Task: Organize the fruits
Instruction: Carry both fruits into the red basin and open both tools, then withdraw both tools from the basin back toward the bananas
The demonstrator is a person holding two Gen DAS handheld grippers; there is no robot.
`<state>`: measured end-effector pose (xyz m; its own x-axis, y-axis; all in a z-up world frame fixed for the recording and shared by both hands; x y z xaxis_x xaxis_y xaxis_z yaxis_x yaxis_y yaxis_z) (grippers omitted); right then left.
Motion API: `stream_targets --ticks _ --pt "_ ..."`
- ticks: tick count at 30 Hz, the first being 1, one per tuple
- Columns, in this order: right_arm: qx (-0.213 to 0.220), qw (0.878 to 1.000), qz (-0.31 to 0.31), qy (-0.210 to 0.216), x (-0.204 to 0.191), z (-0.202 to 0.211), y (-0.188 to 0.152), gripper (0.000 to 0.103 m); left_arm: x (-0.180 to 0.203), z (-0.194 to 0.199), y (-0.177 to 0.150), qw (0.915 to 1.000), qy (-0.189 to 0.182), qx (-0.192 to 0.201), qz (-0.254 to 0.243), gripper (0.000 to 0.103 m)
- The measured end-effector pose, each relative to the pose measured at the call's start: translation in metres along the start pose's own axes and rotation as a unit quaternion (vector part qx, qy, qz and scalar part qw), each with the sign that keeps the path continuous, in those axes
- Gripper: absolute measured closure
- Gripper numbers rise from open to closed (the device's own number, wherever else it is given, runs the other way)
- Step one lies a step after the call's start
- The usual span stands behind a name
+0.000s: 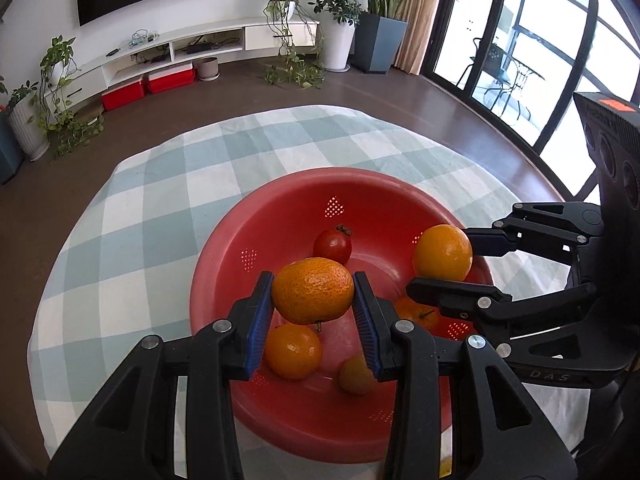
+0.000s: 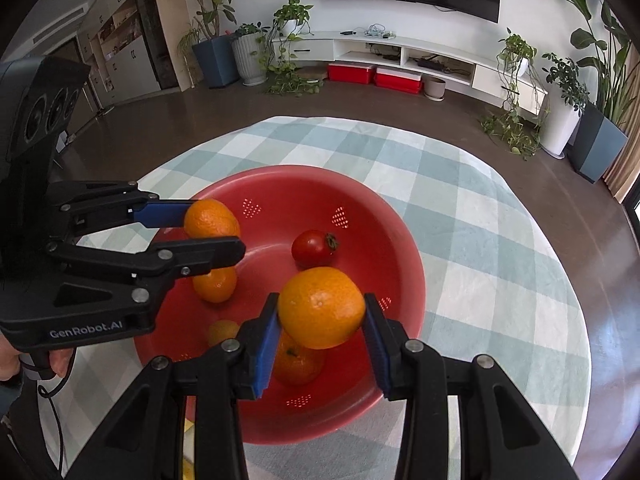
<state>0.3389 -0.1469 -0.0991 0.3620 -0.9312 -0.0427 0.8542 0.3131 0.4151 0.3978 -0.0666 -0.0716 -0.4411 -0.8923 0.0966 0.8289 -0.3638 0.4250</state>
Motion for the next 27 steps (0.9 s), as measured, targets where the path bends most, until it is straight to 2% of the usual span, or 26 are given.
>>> stream_targets --ticks 10,14,16,21,22,23,25,27 --pt "-0.015 1.000 0.003 -0.015 0.000 -0.014 0.000 0.060 -0.005 -0.032 -0.003 0.9995 -0.003 -0.033 -0.004 0.066" --pt "-0.011 1.000 0.002 -0.016 0.000 -0.011 0.001 0.059 -0.010 -0.025 -0.002 0.9994 -0.023 -0.024 0.008 0.062" --pt "-0.002 1.000 0.003 -0.016 0.000 -0.005 -0.001 0.059 -0.012 -0.016 -0.001 0.9994 -0.028 -0.013 0.011 0.054" --pt "0.033 0.999 -0.002 -0.022 0.002 0.021 -0.013 0.059 -0.021 0.023 -0.001 0.9987 -0.038 0.026 0.022 0.050" --pt "0.045 0.999 -0.004 -0.024 0.003 0.030 -0.018 0.058 -0.023 0.034 -0.003 0.9982 -0.039 0.036 0.027 0.045" --pt "0.059 0.998 -0.006 -0.023 0.003 0.039 -0.023 0.057 -0.026 0.045 -0.006 0.9976 -0.040 0.048 0.029 0.039" --pt "0.090 0.996 -0.017 -0.015 0.004 0.059 -0.034 0.047 -0.029 0.067 -0.015 0.9965 -0.035 0.070 0.030 0.032" --pt "0.123 0.992 -0.036 0.003 0.006 0.078 -0.048 0.029 -0.029 0.087 -0.029 0.9953 -0.032 0.087 0.027 0.024"
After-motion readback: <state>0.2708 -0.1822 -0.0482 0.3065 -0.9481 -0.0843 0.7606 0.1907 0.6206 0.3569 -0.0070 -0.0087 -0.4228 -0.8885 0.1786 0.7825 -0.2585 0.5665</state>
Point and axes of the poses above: each gripper's, at about its wrist camera, not at the fingertips, and z roughly against the way its jaws point, x to its right, y to its top, the point moved 8 cm from there along -z, roughly the way its jaws point, and after that the axes turned 12 degrees about -x, right-handed, at the moved point
